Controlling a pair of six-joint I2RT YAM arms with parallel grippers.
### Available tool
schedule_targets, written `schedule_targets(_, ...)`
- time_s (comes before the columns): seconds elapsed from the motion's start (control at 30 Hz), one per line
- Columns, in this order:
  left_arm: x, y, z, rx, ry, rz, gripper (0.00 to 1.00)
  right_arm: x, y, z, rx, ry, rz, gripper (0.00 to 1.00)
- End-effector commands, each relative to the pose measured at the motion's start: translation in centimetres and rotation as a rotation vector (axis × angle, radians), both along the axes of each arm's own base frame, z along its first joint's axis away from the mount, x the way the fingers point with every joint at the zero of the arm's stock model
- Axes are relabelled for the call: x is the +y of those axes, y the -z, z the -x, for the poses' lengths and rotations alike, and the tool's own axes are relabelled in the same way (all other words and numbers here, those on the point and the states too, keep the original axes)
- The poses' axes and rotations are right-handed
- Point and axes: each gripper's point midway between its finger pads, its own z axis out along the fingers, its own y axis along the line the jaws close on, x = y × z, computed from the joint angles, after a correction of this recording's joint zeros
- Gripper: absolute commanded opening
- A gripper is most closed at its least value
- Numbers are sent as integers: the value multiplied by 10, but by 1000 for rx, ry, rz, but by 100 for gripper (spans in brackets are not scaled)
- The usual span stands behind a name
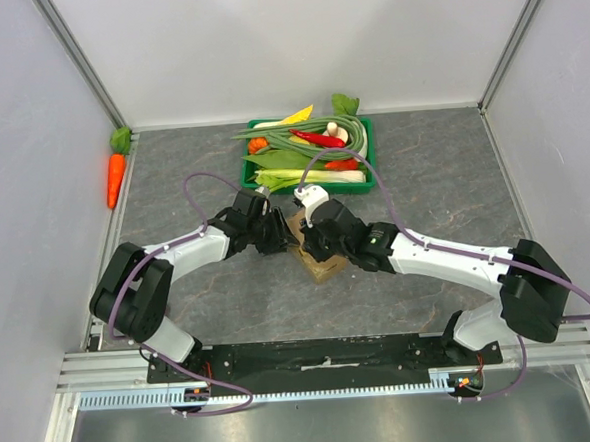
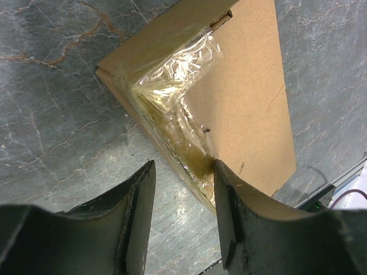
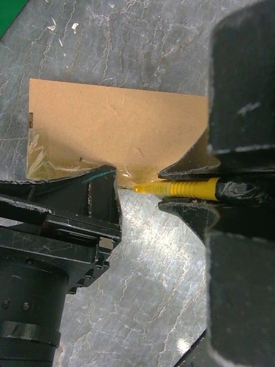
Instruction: Unpack the express box
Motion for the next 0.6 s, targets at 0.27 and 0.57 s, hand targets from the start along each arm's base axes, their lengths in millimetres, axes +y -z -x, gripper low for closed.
schedule_targets(0.27, 26, 30, 15, 59, -50, -137, 49, 2, 17, 3, 9, -4, 23, 0)
schedule_targets(0.57, 45, 38, 17, 145, -194, -227, 43, -10, 24, 26, 68, -31, 102, 0)
